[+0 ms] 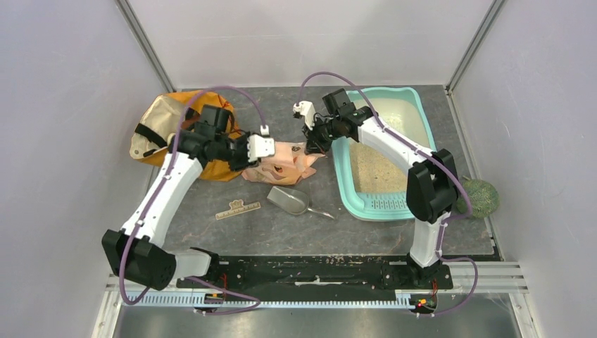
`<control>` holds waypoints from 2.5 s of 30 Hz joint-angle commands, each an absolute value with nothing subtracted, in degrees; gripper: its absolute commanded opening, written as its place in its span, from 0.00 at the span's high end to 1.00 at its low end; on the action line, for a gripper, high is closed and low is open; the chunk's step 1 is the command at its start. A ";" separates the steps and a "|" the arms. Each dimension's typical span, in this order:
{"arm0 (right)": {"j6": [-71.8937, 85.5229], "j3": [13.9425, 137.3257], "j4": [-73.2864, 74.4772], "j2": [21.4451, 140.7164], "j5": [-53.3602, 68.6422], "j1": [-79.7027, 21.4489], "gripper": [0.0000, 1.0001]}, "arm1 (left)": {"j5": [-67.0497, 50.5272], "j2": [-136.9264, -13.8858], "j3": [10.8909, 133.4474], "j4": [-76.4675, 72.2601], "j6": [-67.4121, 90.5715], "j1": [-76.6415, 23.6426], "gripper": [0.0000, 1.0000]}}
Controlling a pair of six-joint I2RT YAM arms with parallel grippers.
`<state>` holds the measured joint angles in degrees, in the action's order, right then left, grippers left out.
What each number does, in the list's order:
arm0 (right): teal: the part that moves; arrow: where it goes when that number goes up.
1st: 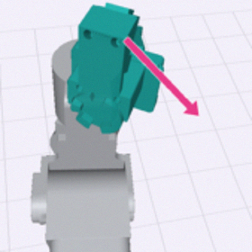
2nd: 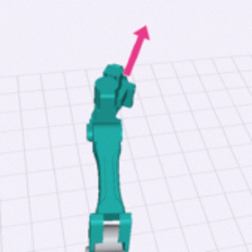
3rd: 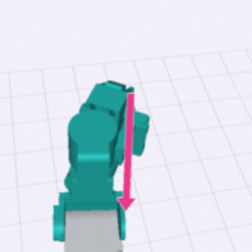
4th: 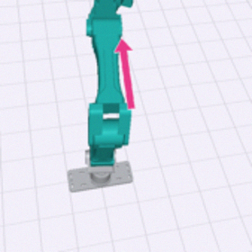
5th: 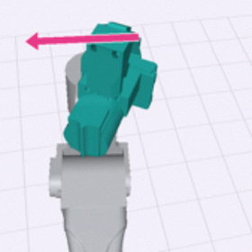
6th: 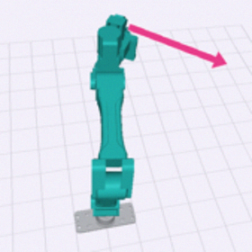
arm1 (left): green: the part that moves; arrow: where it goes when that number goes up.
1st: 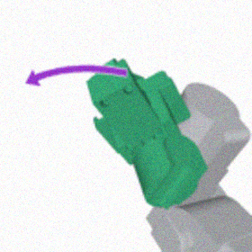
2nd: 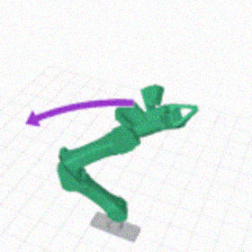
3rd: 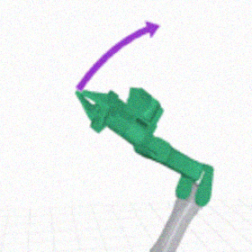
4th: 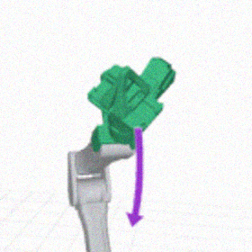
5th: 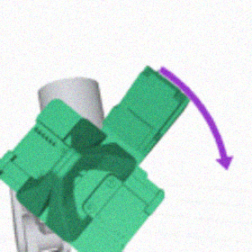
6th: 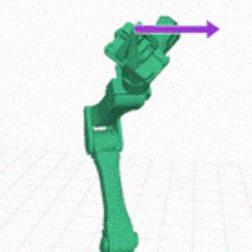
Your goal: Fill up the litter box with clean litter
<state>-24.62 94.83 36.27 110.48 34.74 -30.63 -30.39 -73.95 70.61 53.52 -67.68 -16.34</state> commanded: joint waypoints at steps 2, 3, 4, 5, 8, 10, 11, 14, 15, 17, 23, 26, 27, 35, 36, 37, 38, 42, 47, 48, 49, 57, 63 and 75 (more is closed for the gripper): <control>-29.09 88.69 27.28 104.86 27.19 -32.66 1.00 | -38.65 -73.09 87.72 61.96 -49.51 -15.44 0.50; -29.54 87.38 25.88 104.40 26.12 -32.99 1.00 | -38.75 -73.85 90.77 61.71 -45.86 -14.95 0.47; -30.10 86.50 24.77 103.95 25.21 -33.20 1.00 | -38.40 -74.99 92.94 61.11 -42.50 -14.27 0.46; -30.60 85.59 23.91 103.55 24.40 -33.30 1.00 | -37.92 -76.42 95.53 60.39 -38.85 -13.26 0.46; -31.78 83.24 20.30 102.61 22.55 -33.56 1.00 | -37.15 -82.34 102.20 57.54 -29.42 -9.39 0.45; -32.81 82.54 19.38 102.42 22.33 -33.73 1.00 | -35.64 -87.19 106.38 55.47 -23.55 -7.15 0.45; -32.95 82.24 18.82 102.39 22.01 -33.71 1.00 | -35.07 -89.85 109.51 55.77 -22.02 -6.57 0.47; -33.53 82.16 18.22 102.48 21.99 -33.93 1.00 | -32.64 -99.14 118.07 58.27 -20.96 -6.64 0.46; -33.74 82.22 18.23 102.55 22.29 -33.91 1.00 | -32.97 -101.83 121.14 60.39 -21.37 -6.53 0.45; -34.01 82.40 18.10 102.65 22.58 -33.91 1.00 | -39.09 -106.76 127.10 64.86 -22.16 -5.44 0.41; -34.38 82.44 18.05 102.57 22.85 -33.94 1.00 | -45.80 -114.47 132.15 67.17 -15.43 -4.24 0.24; -34.54 82.51 18.10 102.66 22.99 -34.00 1.00 | -51.62 -115.02 131.43 69.98 -16.75 -4.31 0.12; -34.60 82.53 18.25 102.66 23.18 -33.99 1.00 | -53.18 -115.34 131.11 71.17 -17.13 -4.37 0.11; -35.85 81.61 18.04 101.87 24.69 -33.92 1.00 | -45.24 -116.32 125.07 65.45 -13.79 -4.82 0.09; -35.87 81.56 17.87 101.82 24.76 -34.01 1.00 | -44.33 -116.29 124.74 64.07 -13.10 -4.62 0.09; -35.85 81.56 17.85 101.79 24.75 -34.01 1.00 | -43.38 -116.10 124.45 62.26 -12.10 -4.29 0.09; -35.83 81.64 17.87 101.82 24.65 -33.97 1.00 | -41.70 -115.64 123.58 59.62 -9.84 -3.87 0.09; -35.85 81.65 17.99 102.05 23.68 -34.02 1.00 | -40.86 -112.43 120.28 53.89 -2.33 -0.40 0.08; -35.77 81.91 17.78 102.13 24.04 -33.97 1.00 | -43.49 -108.30 114.78 58.69 -5.77 -0.09 0.08; -35.85 81.91 17.82 102.05 24.28 -34.01 1.00 | -44.78 -108.05 112.98 59.09 -5.89 -0.09 0.08; -36.01 81.87 17.79 101.97 24.63 -33.98 1.00 | -46.11 -108.00 111.63 59.06 -6.05 -0.09 0.07; -37.97 81.03 17.05 101.82 25.45 -34.01 1.00 | -52.90 -113.04 113.35 54.19 2.64 -0.62 0.07; -36.85 82.60 17.82 102.88 24.57 -33.93 1.00 | -60.97 -108.68 110.11 52.33 -6.55 -0.62 0.42; -31.88 89.91 26.20 105.58 28.96 -31.35 0.51 | -61.81 -97.28 101.20 67.35 -52.10 -0.62 0.98</control>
